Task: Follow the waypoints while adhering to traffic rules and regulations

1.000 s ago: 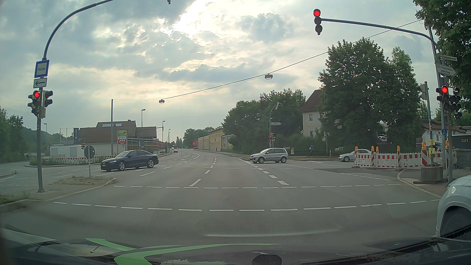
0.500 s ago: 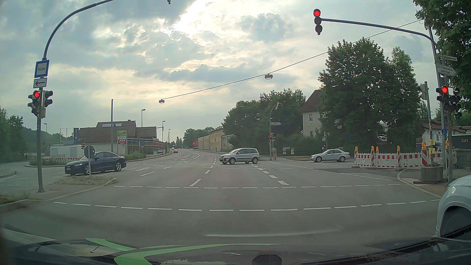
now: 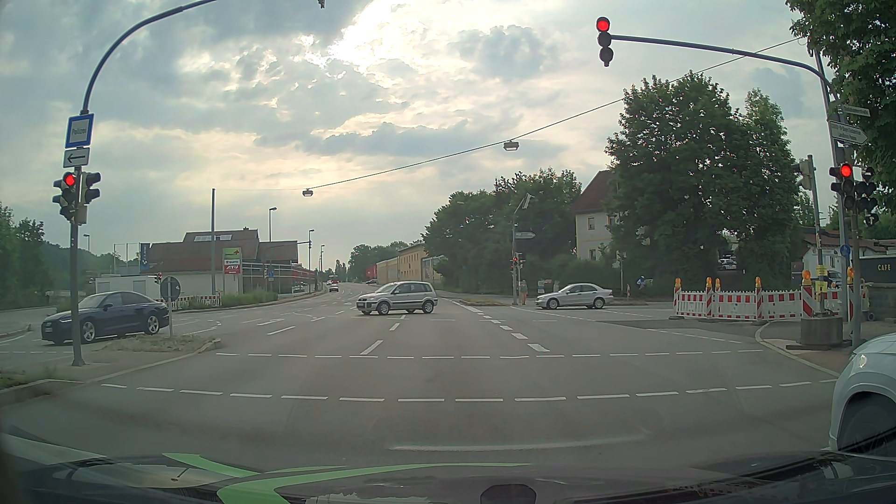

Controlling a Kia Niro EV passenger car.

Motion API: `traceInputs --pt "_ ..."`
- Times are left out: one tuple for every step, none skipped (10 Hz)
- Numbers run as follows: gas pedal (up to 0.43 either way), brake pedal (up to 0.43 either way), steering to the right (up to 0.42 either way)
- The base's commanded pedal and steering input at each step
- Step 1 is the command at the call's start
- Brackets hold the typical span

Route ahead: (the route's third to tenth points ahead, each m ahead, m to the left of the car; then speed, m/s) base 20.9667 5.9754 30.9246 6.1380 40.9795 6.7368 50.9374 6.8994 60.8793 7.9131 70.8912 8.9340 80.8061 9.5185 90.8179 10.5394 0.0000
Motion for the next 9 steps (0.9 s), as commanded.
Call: traceInputs --pt "0.000 0.256 0.000" --pt "0.000 0.256 0.000" --pt "0.000 0.256 0.000" --pt "0.000 0.256 0.000" --pt "0.000 0.256 0.001" --pt "0.000 0.256 0.001" --pt "0.000 0.256 0.001" --pt "0.000 0.256 0.000" --pt "0.000 0.256 0.001"
